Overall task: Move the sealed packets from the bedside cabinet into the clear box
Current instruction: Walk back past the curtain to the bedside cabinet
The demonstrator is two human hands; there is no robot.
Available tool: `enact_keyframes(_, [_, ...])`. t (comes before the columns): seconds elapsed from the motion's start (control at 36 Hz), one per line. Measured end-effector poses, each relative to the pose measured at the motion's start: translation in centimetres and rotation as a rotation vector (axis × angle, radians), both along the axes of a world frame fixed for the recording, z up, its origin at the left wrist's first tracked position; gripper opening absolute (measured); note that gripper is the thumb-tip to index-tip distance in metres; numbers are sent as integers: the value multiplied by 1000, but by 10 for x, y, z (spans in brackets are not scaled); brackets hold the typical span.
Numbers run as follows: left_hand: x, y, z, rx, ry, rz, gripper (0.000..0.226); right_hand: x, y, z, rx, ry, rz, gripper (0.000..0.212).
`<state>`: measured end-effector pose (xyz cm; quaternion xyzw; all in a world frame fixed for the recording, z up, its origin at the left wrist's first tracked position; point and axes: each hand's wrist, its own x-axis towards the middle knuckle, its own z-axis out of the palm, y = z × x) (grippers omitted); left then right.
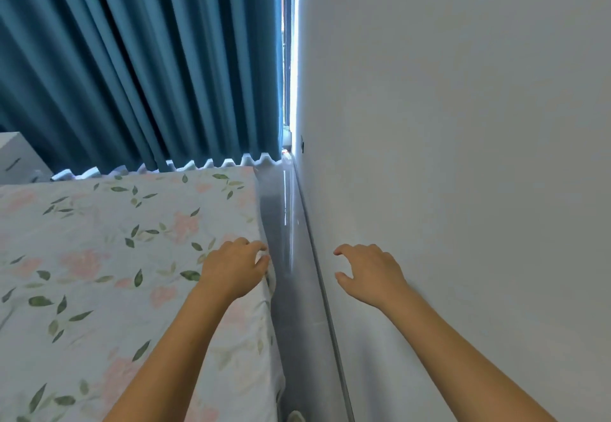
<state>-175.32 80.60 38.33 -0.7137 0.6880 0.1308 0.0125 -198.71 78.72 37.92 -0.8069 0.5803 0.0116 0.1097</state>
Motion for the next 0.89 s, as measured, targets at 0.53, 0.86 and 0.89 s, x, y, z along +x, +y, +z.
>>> enact_keyframes(0.53, [82,-271,-10,22,-29,69,41,87,-319,13,-14,51,109,45])
enact_keyframes(0.86, [102,-513,8,-47,-79,83,39,120,-552,4,51,38,38,43])
enact_keyframes(0.89, [104,-530,8,-48,-70,86,38,127,-566,3,61,34,42,43])
